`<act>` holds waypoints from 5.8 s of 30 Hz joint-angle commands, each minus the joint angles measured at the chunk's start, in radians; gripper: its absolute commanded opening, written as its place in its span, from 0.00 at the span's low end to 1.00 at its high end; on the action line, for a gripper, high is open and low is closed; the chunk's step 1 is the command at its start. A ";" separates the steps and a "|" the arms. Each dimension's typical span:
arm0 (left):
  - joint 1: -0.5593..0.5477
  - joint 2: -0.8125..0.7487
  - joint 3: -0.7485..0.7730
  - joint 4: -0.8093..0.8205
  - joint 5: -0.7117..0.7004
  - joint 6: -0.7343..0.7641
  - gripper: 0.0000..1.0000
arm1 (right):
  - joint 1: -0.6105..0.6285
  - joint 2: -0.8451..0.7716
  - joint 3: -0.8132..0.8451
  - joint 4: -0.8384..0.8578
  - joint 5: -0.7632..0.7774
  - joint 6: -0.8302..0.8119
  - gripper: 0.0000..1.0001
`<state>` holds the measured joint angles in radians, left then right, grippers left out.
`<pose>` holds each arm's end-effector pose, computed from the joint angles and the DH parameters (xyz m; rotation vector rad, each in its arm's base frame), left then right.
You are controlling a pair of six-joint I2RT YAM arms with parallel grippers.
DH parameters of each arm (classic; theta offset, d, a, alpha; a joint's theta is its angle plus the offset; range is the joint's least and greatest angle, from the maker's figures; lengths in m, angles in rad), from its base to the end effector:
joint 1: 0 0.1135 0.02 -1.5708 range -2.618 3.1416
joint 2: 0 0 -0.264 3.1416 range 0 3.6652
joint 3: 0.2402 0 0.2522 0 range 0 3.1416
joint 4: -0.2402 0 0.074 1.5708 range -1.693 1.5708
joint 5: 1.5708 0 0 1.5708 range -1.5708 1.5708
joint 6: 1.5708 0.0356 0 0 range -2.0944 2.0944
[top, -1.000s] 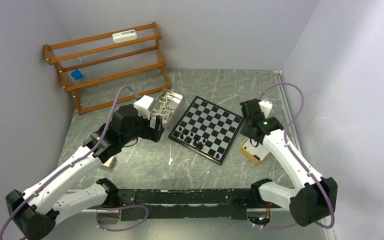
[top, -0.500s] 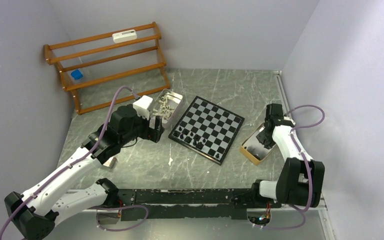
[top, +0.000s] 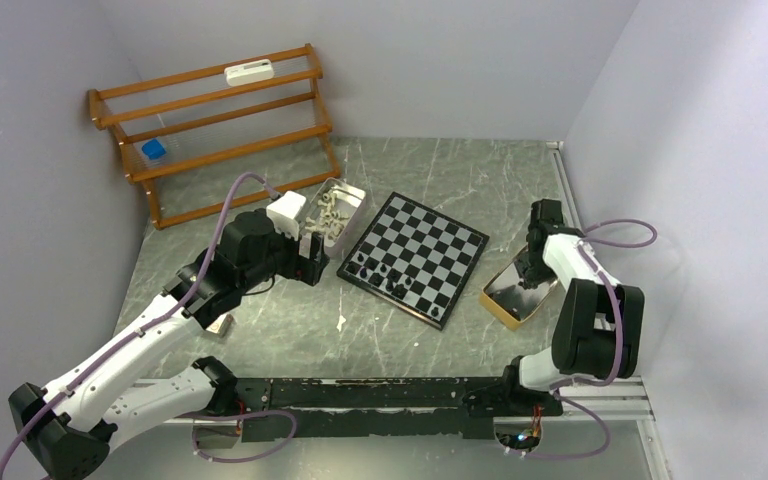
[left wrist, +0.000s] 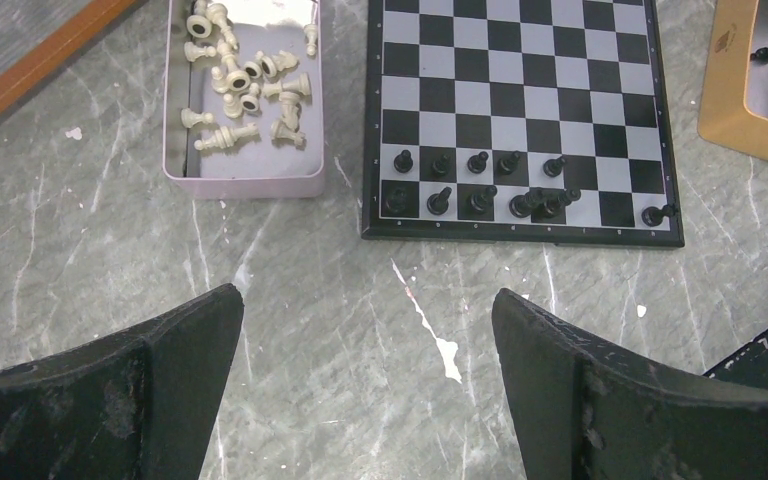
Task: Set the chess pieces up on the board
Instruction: Pick up the chess piece from the storage box, then place the chess piece on the chessboard.
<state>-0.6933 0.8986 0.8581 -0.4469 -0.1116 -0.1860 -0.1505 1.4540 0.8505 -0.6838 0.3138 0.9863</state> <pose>0.1559 -0.1244 0.3189 0.4546 2.0325 -0.4279 0.2506 -0.0491 0.1825 1.5313 2.2822 -0.2381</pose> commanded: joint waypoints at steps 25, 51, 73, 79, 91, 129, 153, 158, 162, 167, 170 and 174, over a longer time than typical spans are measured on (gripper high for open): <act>-0.009 0.008 0.009 -0.001 -0.022 0.015 1.00 | -0.021 0.156 0.024 0.082 0.099 0.116 0.18; -0.009 0.015 0.009 -0.001 -0.016 0.014 1.00 | -0.010 -0.213 0.093 0.082 -0.720 -0.637 0.00; -0.008 0.019 0.007 -0.006 -0.041 0.009 1.00 | 0.075 -0.031 0.063 0.091 -1.200 -0.264 0.00; -0.008 0.012 0.007 -0.008 -0.048 0.009 1.00 | 0.244 0.166 0.187 -0.085 -1.146 -0.431 0.00; -0.009 -0.002 0.005 -0.004 -0.046 0.011 1.00 | 0.345 0.339 0.351 -0.307 -1.010 -0.562 0.01; -0.009 -0.040 0.002 -0.002 -0.046 0.009 1.00 | 0.509 0.473 0.442 -0.387 -0.833 -0.525 0.12; -0.009 -0.041 0.003 -0.004 -0.051 0.009 1.00 | 0.514 0.541 0.479 -0.382 -0.811 -0.541 0.17; -0.009 -0.042 0.002 -0.004 -0.053 0.009 1.00 | 0.514 0.560 0.494 -0.385 -0.808 -0.545 0.20; -0.008 -0.043 0.002 -0.005 -0.055 0.009 1.00 | 0.515 0.569 0.502 -0.391 -0.806 -0.549 0.24; -0.009 -0.045 0.002 -0.004 -0.053 0.009 1.00 | 0.514 0.572 0.511 -0.392 -0.804 -0.549 0.26; -0.008 -0.046 0.002 -0.004 -0.053 0.009 1.00 | 0.514 0.568 0.521 -0.390 -0.810 -0.549 0.27; -0.009 -0.046 0.002 -0.006 -0.053 0.009 1.00 | 0.514 0.550 0.536 -0.376 -0.807 -0.535 0.27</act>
<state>-0.6968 0.8673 0.8581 -0.4534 -0.1539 -0.1799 0.3557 2.0155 1.3548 -1.0634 -0.4831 0.4442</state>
